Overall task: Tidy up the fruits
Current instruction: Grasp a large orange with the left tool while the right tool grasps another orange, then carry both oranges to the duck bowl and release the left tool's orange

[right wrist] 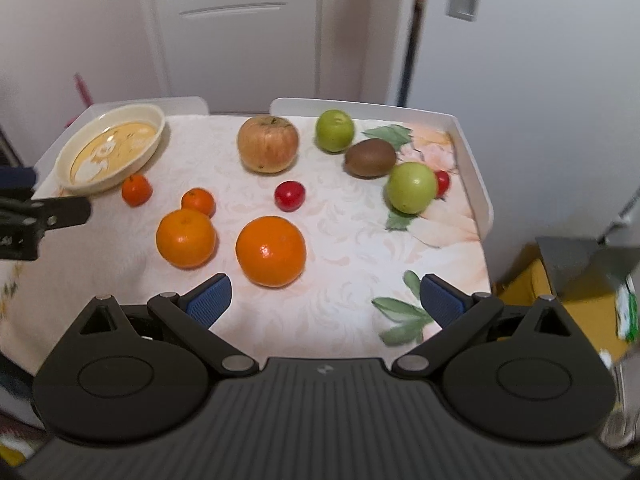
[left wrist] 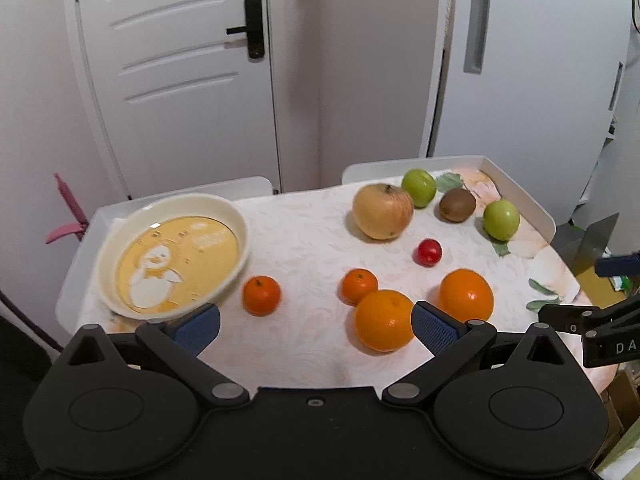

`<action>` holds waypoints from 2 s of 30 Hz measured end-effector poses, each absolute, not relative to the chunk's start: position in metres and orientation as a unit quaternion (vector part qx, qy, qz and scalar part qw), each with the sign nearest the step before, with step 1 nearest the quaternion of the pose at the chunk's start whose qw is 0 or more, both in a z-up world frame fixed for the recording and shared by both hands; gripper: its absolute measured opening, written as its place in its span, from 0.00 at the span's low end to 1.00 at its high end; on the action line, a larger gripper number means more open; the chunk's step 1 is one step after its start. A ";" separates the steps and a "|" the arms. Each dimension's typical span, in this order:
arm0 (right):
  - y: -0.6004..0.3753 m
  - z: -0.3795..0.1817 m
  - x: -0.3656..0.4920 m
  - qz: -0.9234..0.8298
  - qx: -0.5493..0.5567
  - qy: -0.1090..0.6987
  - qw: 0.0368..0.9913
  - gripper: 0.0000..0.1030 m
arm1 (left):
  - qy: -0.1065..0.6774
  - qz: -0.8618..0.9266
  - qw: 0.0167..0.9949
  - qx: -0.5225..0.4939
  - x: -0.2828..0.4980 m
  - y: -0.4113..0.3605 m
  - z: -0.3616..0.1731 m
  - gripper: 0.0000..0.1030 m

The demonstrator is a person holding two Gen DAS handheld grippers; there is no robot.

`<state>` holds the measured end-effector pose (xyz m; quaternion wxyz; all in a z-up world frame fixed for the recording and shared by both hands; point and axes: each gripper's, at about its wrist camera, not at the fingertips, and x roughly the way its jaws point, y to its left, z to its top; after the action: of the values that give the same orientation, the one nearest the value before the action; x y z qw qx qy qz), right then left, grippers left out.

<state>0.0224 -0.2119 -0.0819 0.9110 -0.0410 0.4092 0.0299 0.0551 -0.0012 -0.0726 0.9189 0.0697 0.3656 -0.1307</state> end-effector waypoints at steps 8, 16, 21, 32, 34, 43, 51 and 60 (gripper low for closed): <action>-0.218 -0.116 0.038 0.117 -0.084 0.394 0.908 1.00 | 0.377 -0.132 0.913 0.087 0.065 -0.029 -0.113 0.95; -0.225 -0.137 0.051 0.175 -0.091 0.390 0.900 1.00 | 0.381 -0.131 0.909 0.103 0.069 -0.054 -0.135 0.86; -0.225 -0.147 0.058 0.200 -0.098 0.386 0.895 0.94 | 0.383 -0.128 0.908 0.115 0.077 -0.066 -0.143 0.76; -0.225 -0.152 0.077 0.233 -0.079 0.378 0.893 0.85 | 0.387 -0.132 0.906 0.111 0.084 -0.075 -0.149 0.62; -0.223 -0.152 0.080 0.238 -0.077 0.378 0.891 0.82 | 0.389 -0.133 0.905 0.110 0.084 -0.074 -0.148 0.62; -0.217 -0.157 0.091 0.253 -0.084 0.379 0.886 0.75 | 0.392 -0.119 0.906 0.110 0.079 -0.068 -0.148 0.61; -0.216 -0.155 0.089 0.257 -0.090 0.375 0.886 0.73 | 0.383 -0.101 0.912 0.104 0.070 -0.064 -0.144 0.61; -0.209 -0.129 0.083 0.276 -0.089 0.357 0.888 0.73 | 0.365 -0.067 0.925 0.083 0.054 -0.053 -0.118 0.61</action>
<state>0.0826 -0.2090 -0.1295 0.8880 -0.0886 0.3570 0.2759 0.0543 -0.0531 -0.1182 0.9248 0.0829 0.3654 -0.0668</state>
